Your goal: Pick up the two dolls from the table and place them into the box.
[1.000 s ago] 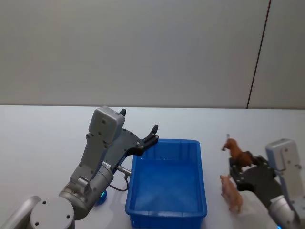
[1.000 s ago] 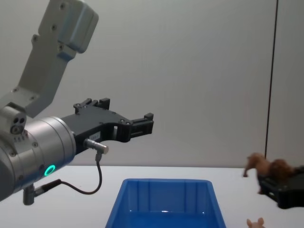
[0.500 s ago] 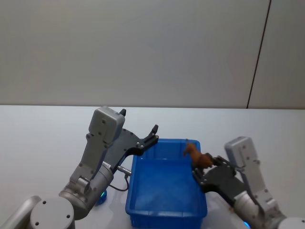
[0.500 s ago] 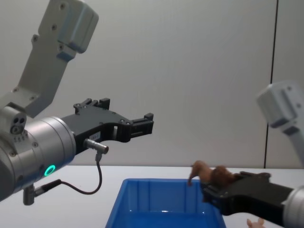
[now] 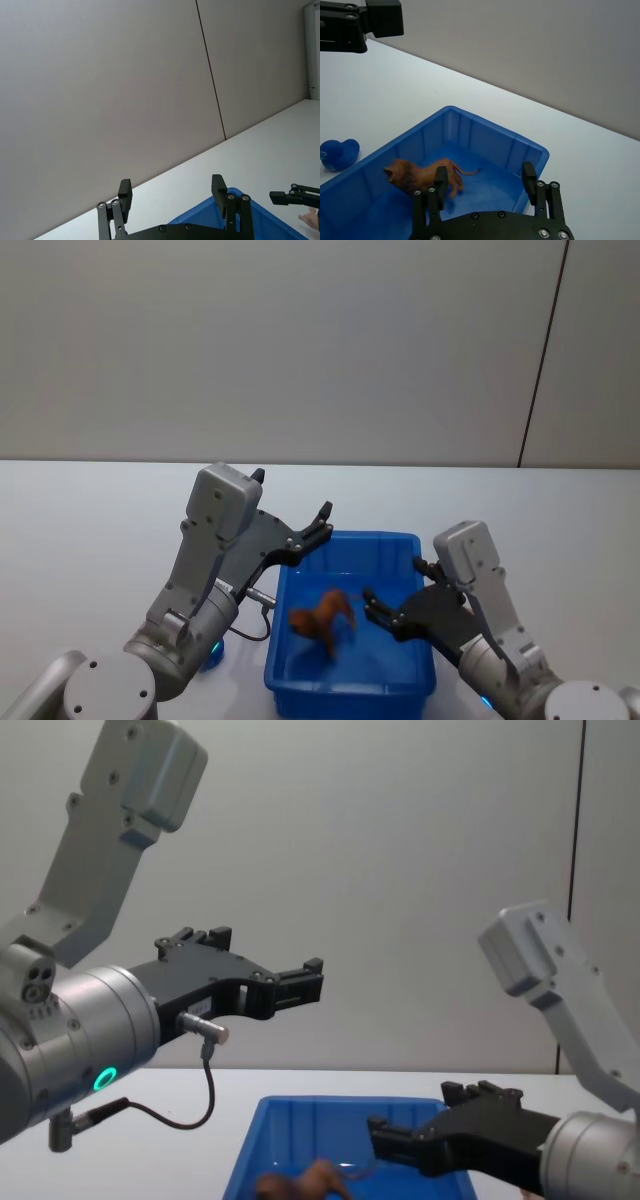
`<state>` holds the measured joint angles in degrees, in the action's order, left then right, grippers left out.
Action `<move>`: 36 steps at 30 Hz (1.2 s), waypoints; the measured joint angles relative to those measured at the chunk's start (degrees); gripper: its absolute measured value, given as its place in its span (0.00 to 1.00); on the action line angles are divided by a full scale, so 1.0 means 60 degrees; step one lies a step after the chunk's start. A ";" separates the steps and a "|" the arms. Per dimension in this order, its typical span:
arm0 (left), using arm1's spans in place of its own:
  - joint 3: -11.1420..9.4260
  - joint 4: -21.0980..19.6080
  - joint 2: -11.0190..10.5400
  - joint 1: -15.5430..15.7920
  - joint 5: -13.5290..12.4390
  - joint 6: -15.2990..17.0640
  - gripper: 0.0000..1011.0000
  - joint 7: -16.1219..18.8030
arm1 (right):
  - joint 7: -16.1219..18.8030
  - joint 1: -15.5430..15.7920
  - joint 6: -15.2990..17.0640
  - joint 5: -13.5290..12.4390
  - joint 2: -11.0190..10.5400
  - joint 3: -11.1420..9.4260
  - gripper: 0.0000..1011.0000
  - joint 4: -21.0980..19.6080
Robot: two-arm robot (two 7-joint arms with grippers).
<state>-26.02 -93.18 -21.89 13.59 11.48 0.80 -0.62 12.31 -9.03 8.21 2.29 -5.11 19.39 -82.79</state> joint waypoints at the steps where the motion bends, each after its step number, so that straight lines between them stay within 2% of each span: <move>1: 0.0000 0.0001 0.0000 0.0000 0.0000 0.0000 0.99 0.0000 | -0.0023 -0.0006 0.0006 0.0004 0.0010 0.0006 0.87 0.0006; 5: 0.0000 0.0000 -0.0001 0.0000 0.0000 0.0000 0.99 0.0000 | -0.0260 0.0021 0.0046 0.0016 0.0023 0.0014 0.99 -0.0033; 10: 0.0000 0.0000 0.0000 0.0000 0.0000 0.0000 0.99 0.0000 | -0.0524 0.0154 0.0106 0.0013 -0.0014 0.0006 0.99 -0.0210; 20: 0.0000 0.0000 0.0000 0.0000 0.0000 0.0000 0.99 0.0000 | -0.1422 0.0667 0.0428 -0.0043 -0.0219 -0.0063 0.99 -0.0843; 29: 0.0000 0.0000 0.0000 0.0000 0.0000 0.0000 0.99 0.0000 | -0.2231 0.1171 0.1036 -0.0136 -0.0451 -0.0193 0.99 -0.1400; 36: 0.0000 0.0000 0.0000 0.0000 0.0000 0.0000 0.99 0.0000 | -0.2596 0.1434 0.1454 -0.0225 -0.0578 -0.0294 0.99 -0.1565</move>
<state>-26.02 -93.17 -21.89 13.58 11.48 0.80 -0.62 -3.26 -0.43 16.93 0.94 -8.58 17.63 -92.19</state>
